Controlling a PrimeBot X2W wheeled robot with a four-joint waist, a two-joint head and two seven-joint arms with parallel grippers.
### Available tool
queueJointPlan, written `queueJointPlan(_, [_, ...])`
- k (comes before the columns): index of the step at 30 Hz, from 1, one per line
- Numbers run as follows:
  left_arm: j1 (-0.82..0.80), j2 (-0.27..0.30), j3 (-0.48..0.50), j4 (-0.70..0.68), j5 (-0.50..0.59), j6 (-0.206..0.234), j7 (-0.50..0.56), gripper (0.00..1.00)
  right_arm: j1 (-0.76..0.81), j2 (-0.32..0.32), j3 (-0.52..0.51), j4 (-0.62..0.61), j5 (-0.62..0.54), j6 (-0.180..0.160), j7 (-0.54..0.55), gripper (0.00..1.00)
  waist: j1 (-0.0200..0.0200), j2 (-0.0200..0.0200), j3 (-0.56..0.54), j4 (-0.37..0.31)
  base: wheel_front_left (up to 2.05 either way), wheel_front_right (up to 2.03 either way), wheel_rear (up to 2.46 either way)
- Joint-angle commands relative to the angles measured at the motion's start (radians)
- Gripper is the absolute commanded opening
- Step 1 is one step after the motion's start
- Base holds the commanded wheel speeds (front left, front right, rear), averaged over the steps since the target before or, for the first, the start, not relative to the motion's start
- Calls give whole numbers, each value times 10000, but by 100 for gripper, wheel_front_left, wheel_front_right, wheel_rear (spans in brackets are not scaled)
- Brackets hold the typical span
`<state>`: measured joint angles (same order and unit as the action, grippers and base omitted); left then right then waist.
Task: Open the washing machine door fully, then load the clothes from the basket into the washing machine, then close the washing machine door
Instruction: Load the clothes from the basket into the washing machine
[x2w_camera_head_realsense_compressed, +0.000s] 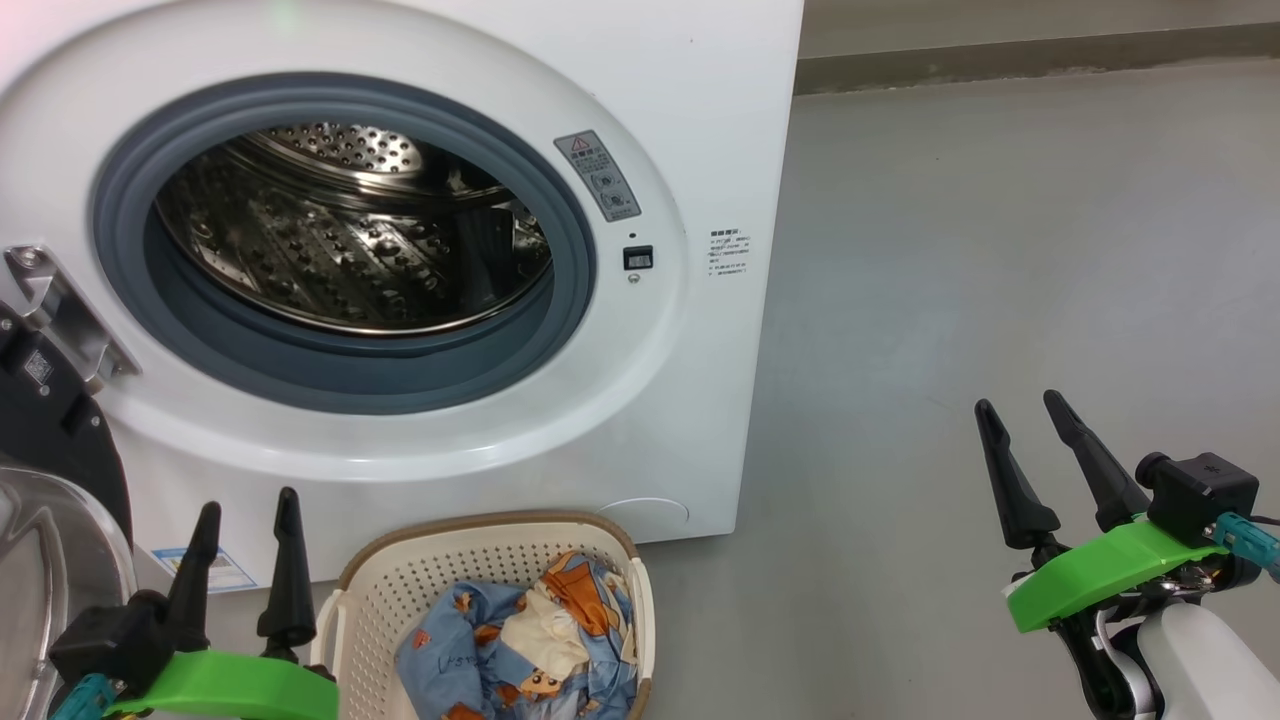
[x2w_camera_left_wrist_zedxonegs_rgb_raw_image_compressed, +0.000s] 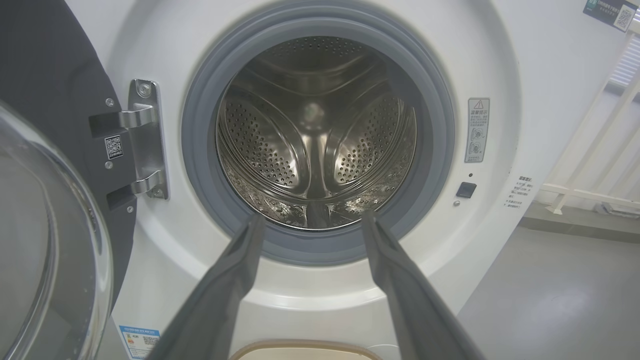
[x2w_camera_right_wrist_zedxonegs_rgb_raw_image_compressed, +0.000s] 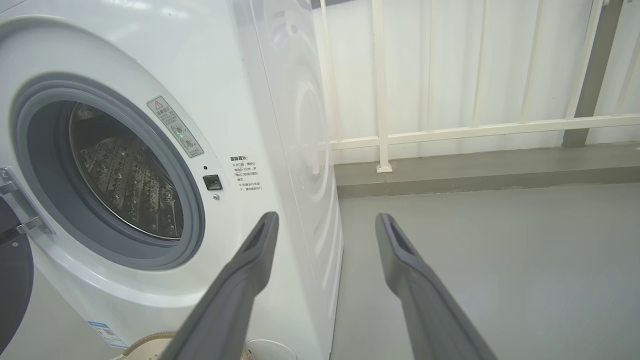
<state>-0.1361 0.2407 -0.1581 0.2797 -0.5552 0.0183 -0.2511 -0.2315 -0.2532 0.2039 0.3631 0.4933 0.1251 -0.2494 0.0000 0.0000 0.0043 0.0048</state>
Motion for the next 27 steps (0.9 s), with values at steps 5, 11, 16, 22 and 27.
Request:
queueJointPlan(5, [-195, 243, 400, -227, 28, -44, -105, 100, -76, -99, 181, -192, 22, 56, -124, 100, 0, 0, 31, 1, 0, 0, 0])
queueJointPlan(11, [-220, 224, 400, -202, 55, -62, -106, 100, -88, -101, 177, -176, 15, 56, -124, 100, 0, 0, 33, 12, 0, 0, 0])
queueJointPlan(16, [-225, 212, 404, -184, 85, -68, -106, 100, -108, -99, 187, -161, 15, 56, -124, 100, 0, 0, 33, 12, 0, 0, 0])
queueJointPlan(22, [-211, 203, 416, -174, 123, -79, -106, 100, -90, -94, 224, -145, 14, 56, -124, 100, 0, 0, 5, -5, 0, 0, 0])
queueJointPlan(27, [-207, 207, 391, -165, 140, -87, -106, 100, -89, -99, 261, -140, 22, 56, -124, 100, 0, 0, 23, -14, 0, 0, 0])
